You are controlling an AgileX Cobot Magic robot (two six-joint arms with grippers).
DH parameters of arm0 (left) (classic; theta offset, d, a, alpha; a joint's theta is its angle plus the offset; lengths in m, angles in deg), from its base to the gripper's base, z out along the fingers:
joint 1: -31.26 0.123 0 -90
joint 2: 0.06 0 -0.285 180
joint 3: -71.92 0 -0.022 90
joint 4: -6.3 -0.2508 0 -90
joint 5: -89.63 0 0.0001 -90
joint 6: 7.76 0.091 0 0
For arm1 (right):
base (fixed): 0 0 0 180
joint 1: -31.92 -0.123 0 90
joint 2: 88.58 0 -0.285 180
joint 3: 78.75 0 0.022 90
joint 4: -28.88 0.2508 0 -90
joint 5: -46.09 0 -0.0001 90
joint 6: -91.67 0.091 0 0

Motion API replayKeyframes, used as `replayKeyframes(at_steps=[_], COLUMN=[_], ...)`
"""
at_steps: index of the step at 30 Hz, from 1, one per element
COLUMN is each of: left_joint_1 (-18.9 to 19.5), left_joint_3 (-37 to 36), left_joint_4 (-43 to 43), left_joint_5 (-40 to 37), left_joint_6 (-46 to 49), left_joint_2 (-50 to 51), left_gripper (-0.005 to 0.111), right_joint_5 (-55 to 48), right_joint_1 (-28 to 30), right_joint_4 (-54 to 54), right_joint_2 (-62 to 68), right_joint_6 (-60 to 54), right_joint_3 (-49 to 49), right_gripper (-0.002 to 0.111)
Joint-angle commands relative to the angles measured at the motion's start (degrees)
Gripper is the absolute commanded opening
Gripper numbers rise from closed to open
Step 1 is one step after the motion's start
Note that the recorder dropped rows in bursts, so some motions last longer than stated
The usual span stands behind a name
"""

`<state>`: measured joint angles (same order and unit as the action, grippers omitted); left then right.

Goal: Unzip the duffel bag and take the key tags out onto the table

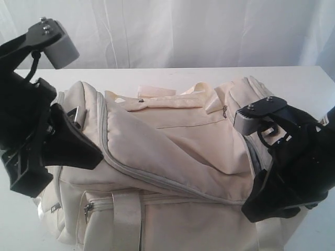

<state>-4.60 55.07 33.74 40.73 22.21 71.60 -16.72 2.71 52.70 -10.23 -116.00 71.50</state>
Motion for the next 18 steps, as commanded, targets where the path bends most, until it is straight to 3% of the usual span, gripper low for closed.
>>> replayKeyframes(at_steps=[1,5,7,13,18], left_joint_1=[-0.2,-0.2,-0.2,-0.2,-0.2], left_joint_3=[-0.4,-0.4,-0.4,-2.6,-8.0], left_joint_4=[10.6,12.0,12.0,17.7,30.7], left_joint_5=[-0.2,-0.2,-0.3,2.5,8.6], left_joint_6=[6.4,6.5,6.5,6.5,15.8], left_joint_2=[-0.5,-0.5,-0.5,-0.5,-0.5], left_gripper=[0.000,0.000,0.000,0.000,0.000], right_joint_5=[-1.1,-1.8,-2.6,-5.5,-4.4], right_joint_1=[-0.1,-0.1,-0.1,-0.1,-0.1], right_joint_4=[0.7,0.5,0.5,-3.9,-19.0], right_joint_2=[-0.5,-0.5,-0.5,-0.5,-0.5], right_joint_6=[-0.7,-0.6,-0.3,4.4,15.8], right_joint_3=[-0.1,1.4,3.3,12.5,18.8], right_gripper=[0.031,0.065,0.075,0.076,0.076])
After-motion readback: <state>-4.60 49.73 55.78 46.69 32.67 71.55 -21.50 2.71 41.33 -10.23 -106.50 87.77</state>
